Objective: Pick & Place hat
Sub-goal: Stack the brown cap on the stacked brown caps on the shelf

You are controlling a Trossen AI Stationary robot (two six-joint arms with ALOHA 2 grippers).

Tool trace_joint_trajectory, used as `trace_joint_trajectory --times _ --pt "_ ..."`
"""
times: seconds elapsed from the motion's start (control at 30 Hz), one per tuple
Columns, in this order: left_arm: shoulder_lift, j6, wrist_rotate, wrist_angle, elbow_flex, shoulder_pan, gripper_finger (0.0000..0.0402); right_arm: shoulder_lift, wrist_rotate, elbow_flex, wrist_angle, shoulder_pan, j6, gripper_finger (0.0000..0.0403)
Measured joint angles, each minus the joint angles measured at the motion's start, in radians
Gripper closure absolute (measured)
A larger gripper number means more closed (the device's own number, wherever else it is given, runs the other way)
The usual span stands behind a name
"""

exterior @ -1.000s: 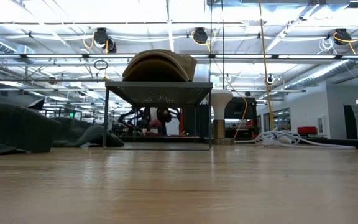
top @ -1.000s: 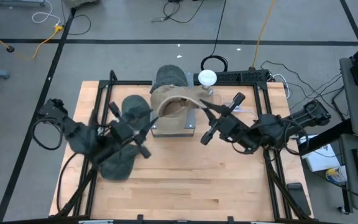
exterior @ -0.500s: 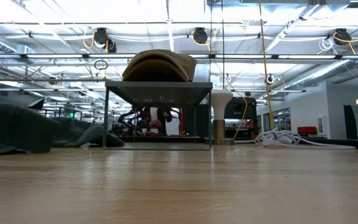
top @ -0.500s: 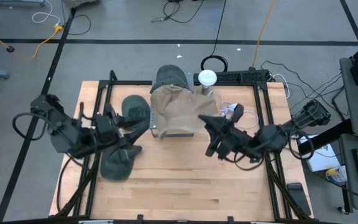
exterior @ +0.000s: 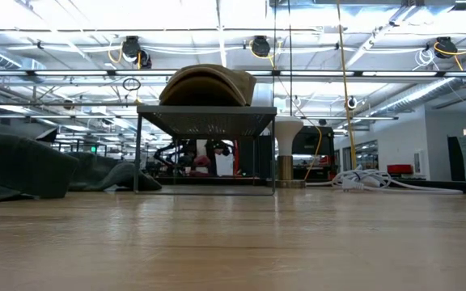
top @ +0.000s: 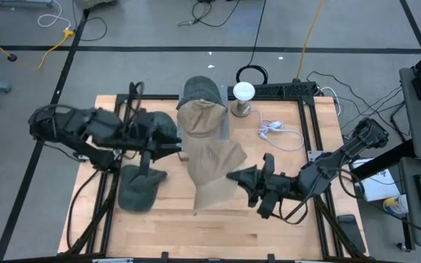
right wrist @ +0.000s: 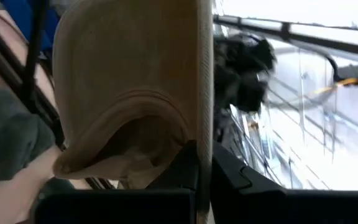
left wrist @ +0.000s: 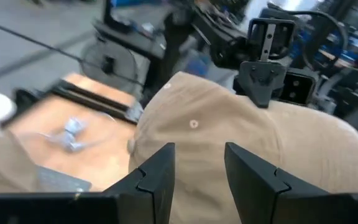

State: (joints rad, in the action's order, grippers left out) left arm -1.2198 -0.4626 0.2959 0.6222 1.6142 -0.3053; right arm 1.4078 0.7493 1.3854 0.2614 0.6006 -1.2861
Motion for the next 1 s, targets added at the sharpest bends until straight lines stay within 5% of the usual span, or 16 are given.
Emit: trace_joint_trajectory --times 0.6,0.83,1.0 --pt "-0.028 0.122 -0.647 0.162 0.000 0.419 0.0242 0.000 -0.101 -0.060 0.035 0.055 -0.015 0.0398" --pt "-0.146 0.086 -0.912 0.079 0.000 0.438 0.0193 0.000 -0.106 -0.061 0.118 0.069 -0.035 0.0397" --pt "-0.230 0.061 -0.994 -0.012 0.002 0.414 0.0165 0.000 -0.127 -0.060 0.131 0.078 -0.070 0.0397"
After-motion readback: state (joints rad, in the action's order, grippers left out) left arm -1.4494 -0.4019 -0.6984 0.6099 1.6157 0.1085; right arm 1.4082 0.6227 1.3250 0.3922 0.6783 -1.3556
